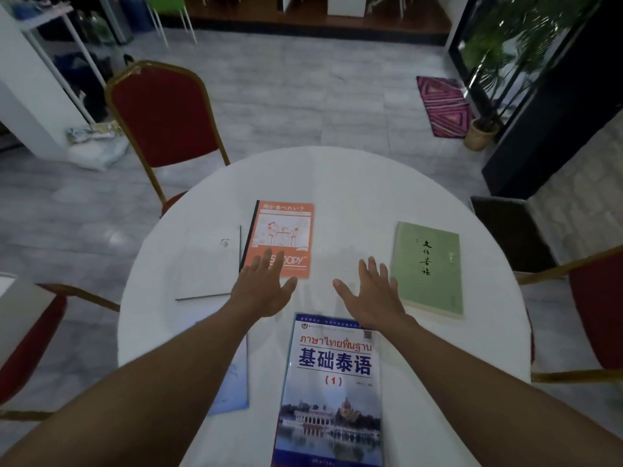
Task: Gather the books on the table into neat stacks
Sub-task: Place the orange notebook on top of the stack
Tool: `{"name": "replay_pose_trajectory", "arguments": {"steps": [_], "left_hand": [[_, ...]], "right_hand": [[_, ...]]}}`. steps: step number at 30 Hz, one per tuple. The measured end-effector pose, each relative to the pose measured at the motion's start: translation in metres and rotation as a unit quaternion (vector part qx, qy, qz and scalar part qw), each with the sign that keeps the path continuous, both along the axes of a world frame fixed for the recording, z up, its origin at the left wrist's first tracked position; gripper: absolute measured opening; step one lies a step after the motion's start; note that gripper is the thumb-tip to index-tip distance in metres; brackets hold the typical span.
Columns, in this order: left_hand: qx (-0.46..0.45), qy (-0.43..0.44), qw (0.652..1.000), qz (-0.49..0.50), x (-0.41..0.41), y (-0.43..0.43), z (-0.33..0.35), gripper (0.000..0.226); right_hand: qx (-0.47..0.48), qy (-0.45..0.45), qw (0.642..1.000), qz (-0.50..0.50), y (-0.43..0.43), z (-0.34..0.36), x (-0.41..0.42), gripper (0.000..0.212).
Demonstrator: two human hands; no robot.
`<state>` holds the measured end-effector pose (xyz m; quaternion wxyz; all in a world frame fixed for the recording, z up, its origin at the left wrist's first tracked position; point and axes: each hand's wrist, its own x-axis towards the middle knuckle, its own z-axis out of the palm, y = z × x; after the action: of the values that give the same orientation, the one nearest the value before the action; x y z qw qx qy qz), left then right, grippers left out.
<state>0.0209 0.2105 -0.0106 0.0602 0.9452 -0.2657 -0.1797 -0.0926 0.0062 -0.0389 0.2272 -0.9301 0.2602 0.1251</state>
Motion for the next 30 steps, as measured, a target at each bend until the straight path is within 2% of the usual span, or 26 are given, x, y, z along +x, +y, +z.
{"name": "replay_pose_trajectory", "arguments": {"steps": [16,21,25,27,30], "left_hand": [[0.01,0.063,0.998,0.026,0.116,0.015,-0.061,0.073],[-0.013,0.108,0.992,0.067,0.141,0.009,-0.083,0.067],[-0.004,0.107,0.992,0.071,0.144,0.002,-0.092,0.06],[-0.039,0.109,0.988,0.107,0.147,-0.001,-0.095,0.053],[-0.07,0.113,0.978,0.161,0.147,-0.006,-0.095,0.056]], "right_hand": [[0.099,0.001,0.994,-0.046,0.036,-0.051,0.113,0.082],[0.114,-0.033,0.991,-0.06,0.052,-0.071,0.148,0.049],[0.131,-0.033,0.989,-0.059,0.061,-0.074,0.151,0.045],[0.122,-0.034,0.99,-0.061,0.063,-0.077,0.15,0.042],[0.12,-0.033,0.991,-0.056,0.062,-0.078,0.148,0.042]]}}
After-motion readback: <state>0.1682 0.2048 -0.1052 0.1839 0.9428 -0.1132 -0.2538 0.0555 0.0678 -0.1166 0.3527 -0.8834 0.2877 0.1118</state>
